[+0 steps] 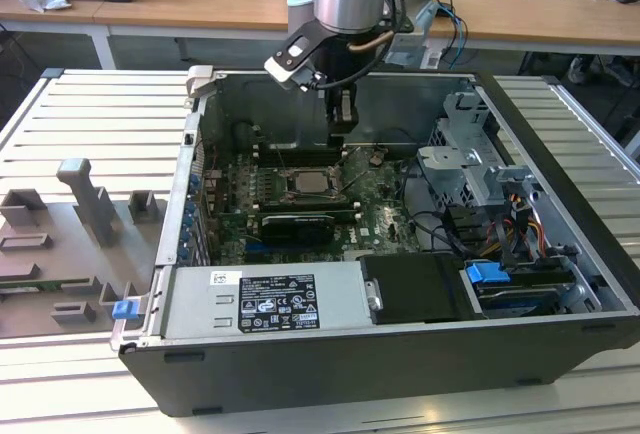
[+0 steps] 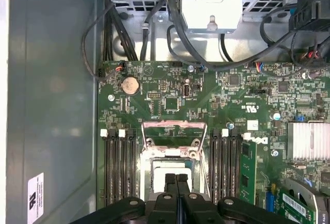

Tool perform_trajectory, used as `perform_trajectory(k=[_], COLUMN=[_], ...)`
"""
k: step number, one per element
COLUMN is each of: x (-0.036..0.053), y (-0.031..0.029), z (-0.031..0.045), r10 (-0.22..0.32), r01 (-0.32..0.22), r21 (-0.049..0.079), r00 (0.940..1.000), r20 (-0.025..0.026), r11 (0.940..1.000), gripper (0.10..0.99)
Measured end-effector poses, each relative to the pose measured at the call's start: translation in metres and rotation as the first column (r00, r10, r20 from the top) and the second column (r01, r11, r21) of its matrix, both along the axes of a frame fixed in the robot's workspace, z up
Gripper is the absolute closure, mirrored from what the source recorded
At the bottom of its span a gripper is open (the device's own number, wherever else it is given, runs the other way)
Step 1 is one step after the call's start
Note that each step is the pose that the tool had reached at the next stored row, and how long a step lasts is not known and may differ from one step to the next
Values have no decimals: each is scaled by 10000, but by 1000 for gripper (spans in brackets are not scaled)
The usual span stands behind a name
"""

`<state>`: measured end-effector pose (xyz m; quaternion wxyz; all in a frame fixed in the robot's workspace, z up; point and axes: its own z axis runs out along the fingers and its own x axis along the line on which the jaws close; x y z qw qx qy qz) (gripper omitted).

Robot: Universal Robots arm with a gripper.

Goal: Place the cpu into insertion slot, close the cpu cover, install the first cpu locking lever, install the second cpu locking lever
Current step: 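Close the cpu cover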

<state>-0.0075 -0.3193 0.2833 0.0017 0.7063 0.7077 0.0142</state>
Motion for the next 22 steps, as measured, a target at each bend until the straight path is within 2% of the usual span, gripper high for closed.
perform_trajectory(k=[4, 5, 6, 8, 11, 16, 22], x=[7, 23, 91, 187, 340, 472, 594], y=[0, 0, 0, 0, 0, 1, 2], z=[66, 66, 63, 41, -32, -94, -157], r10=[2, 1, -1, 47, 199, 199, 199], r01=[-2, -1, 1, -47, -199, -199, -200], r21=[5, 4, 4, 3, 3, 2, -108], r00=[10000, 10000, 10000, 10000, 9998, 9998, 9998], r20=[2, 2, 2, 1, -7, -19, -64], r11=[10000, 10000, 10000, 10000, 9998, 9998, 9997], gripper=[980, 980, 980, 980, 980, 980, 980])
